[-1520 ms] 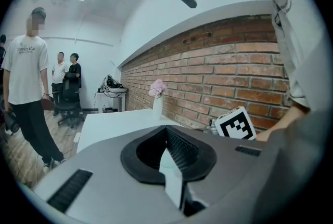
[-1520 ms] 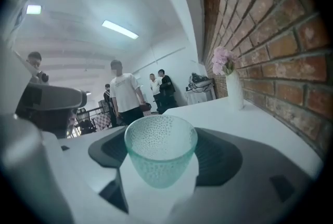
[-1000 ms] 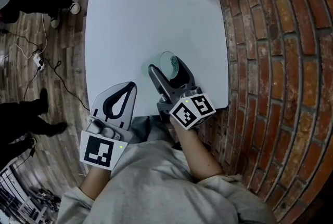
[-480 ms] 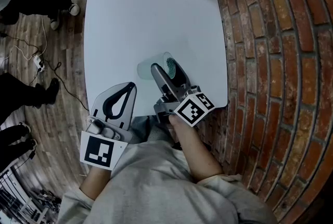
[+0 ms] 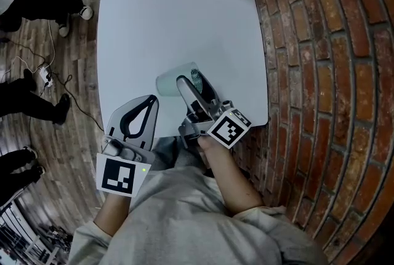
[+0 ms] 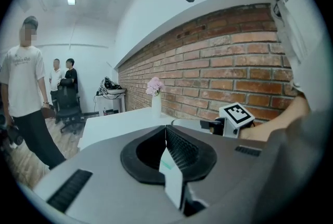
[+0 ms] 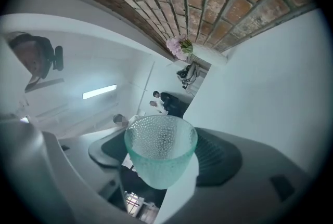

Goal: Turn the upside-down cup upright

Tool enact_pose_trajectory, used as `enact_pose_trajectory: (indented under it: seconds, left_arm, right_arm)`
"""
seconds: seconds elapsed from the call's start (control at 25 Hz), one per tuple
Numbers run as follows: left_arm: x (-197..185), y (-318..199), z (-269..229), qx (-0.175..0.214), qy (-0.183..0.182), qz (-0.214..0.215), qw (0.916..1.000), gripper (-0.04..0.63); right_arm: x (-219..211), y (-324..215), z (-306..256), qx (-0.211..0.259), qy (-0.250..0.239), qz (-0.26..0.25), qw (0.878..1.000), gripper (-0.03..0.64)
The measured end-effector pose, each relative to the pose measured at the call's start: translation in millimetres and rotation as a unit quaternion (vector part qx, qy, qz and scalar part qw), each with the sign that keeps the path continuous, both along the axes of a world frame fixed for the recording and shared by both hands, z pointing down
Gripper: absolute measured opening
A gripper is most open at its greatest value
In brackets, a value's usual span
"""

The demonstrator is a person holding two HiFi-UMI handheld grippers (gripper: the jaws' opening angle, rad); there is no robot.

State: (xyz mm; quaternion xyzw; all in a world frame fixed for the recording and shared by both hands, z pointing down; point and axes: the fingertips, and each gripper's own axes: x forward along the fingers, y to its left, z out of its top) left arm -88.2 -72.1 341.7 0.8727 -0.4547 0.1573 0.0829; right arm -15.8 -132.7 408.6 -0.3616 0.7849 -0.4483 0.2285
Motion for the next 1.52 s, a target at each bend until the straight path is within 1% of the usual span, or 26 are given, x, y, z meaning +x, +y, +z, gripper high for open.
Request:
enact_pose_trajectory:
  seconds: [0.12,0.2,0.24,0.28,0.32,0.44,0.52,0.72,0.96,1.16,1.32,1.4,1.44,1.48,1.52]
  left_arm:
    - [-1,-3,11,0.0,-0.054,0.013,0.9984,0.012]
    - [1,-6,18,0.002,-0.077,0.029,0.9966,0.016]
    - [3,-7,22,0.001,-0.084,0.039,0.9957,0.047]
    - [5,-8,26,-0.001,-0.089,0.051,0.9947,0.134]
    - [7,-8,30,-0.004,-0.093,0.065,0.9936,0.202]
    - [13,-6,44,-0.01,-0.105,0.104,0.989,0.272]
    - [15,-5,54,-0.017,-0.113,0.121,0.9861,0.327]
    - [16,-12,71,-0.026,-0.123,0.131,0.9833,0.378]
    - [19,-15,89,-0.043,-0.134,0.144,0.9794,0.389]
    - [26,-16,88,-0.041,-0.134,0.157,0.9776,0.389]
    - [32,-14,92,-0.048,-0.142,0.183,0.9715,0.387]
    - [32,-14,92,-0.046,-0.146,0.189,0.9701,0.384]
    - [32,-15,92,-0.043,-0.148,0.189,0.9698,0.373]
    - [32,-15,92,-0.04,-0.151,0.191,0.9692,0.327]
    - [32,-15,93,-0.04,-0.154,0.193,0.9682,0.32]
  right_arm:
    - [-1,2,-1,0.0,-0.007,-0.003,1.0,0.377]
    - [-1,3,-1,-0.001,-0.01,-0.005,1.0,0.377]
    - [-2,4,-1,-0.001,-0.011,-0.005,1.0,0.377]
    - [-2,4,-2,-0.002,-0.012,-0.006,1.0,0.377]
    - [-2,4,-2,-0.002,-0.013,-0.007,1.0,0.377]
    - [-4,5,-3,-0.002,-0.018,-0.009,1.0,0.377]
    - [-4,6,-4,-0.003,-0.02,-0.011,1.0,0.377]
    - [-5,8,-4,-0.003,-0.023,-0.013,1.0,0.377]
    - [-6,10,-4,-0.006,-0.025,-0.017,1.0,0.377]
    - [-7,11,-4,-0.009,-0.025,-0.021,0.999,0.377]
    - [-8,12,-2,-0.011,-0.024,-0.023,0.999,0.377]
    - [-8,12,-2,-0.013,-0.025,-0.023,0.999,0.377]
    - [-8,12,-2,-0.013,-0.025,-0.023,0.999,0.377]
    - [-8,12,-2,-0.013,-0.025,-0.024,0.999,0.377]
    - [-8,12,-1,-0.014,-0.024,-0.024,0.999,0.377]
